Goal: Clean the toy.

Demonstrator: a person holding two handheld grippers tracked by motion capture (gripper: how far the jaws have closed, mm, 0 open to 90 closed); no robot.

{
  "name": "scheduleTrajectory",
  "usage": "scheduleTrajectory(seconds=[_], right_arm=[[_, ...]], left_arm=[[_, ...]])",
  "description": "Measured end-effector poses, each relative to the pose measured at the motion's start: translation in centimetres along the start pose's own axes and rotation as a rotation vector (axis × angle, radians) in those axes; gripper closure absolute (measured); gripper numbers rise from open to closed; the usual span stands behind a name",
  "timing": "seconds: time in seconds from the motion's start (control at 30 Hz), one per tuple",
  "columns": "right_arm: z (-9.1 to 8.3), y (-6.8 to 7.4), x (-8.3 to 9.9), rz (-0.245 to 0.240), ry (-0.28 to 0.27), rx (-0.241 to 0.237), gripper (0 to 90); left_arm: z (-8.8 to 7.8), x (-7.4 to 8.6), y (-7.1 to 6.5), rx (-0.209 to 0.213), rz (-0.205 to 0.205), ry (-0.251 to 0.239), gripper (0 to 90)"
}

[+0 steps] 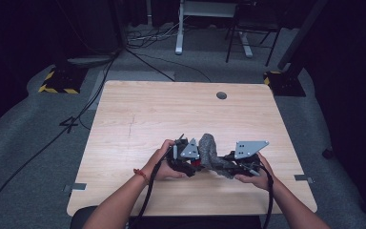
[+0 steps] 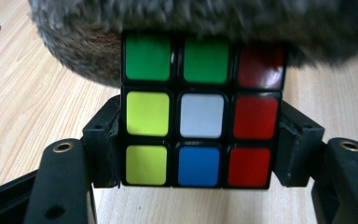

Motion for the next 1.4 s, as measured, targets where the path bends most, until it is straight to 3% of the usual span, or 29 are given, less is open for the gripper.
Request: scheduleTrajectory(seconds=[0.1,0.3,0.4,0.5,0.7,0.9,1.0,1.13,1.27,1.4], right_arm=[[0.0,-0.1,0.0,-0.001,-0.004,-0.005,77.5],[-0.4,-1.5,0.8,0.059,0.047,0.081,77.7],[0.0,-2.2,1.7,0.093,0.068,0.084,77.8],[0.6,-2.3,2.1,0.094,0.116,0.104,77.8],[0.0,-1.2,1.1,0.064,0.027,0.021,77.7],[-0.3,0.0,-0.3,0.014,-0.011,0.047,77.5],[-0.2,-0.3,-0.2,0.026,0.017,0.103,77.4],[0.1,-1.3,0.6,0.059,0.072,0.122,77.5],[0.1,-1.6,1.3,0.067,0.104,0.094,77.5],[0.0,-0.9,1.0,0.043,0.074,0.052,77.5]], left_arm=[[0.1,-0.1,-0.1,-0.009,0.009,0.003,33.3],[-0.8,-0.3,-0.5,0.001,0.034,-0.024,33.6],[-1.0,-0.3,-0.6,-0.008,0.042,-0.020,33.6],[-1.3,-0.1,-0.3,-0.014,0.037,-0.029,33.6],[-1.0,-0.1,-0.5,-0.030,0.051,0.007,33.6],[-0.4,-0.5,-1.2,-0.020,0.077,0.024,33.7],[-0.5,-0.6,-1.4,-0.022,0.083,0.019,33.7],[-1.2,-0.6,-1.2,-0.021,0.076,0.003,33.7],[-2.1,-0.4,-0.7,-0.034,0.065,-0.015,33.8],[-2.6,-0.1,-0.1,-0.048,0.046,-0.024,33.7]])
Point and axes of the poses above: each handheld gripper's, and its own axes: z roughly forward along the jaws, x roughly out of its underside, y roughly to its left, the point moved 2 cm from there along z, roughly forward along the jaws, and after that the axes turned 9 degrees about y, right-handed, at the moved point
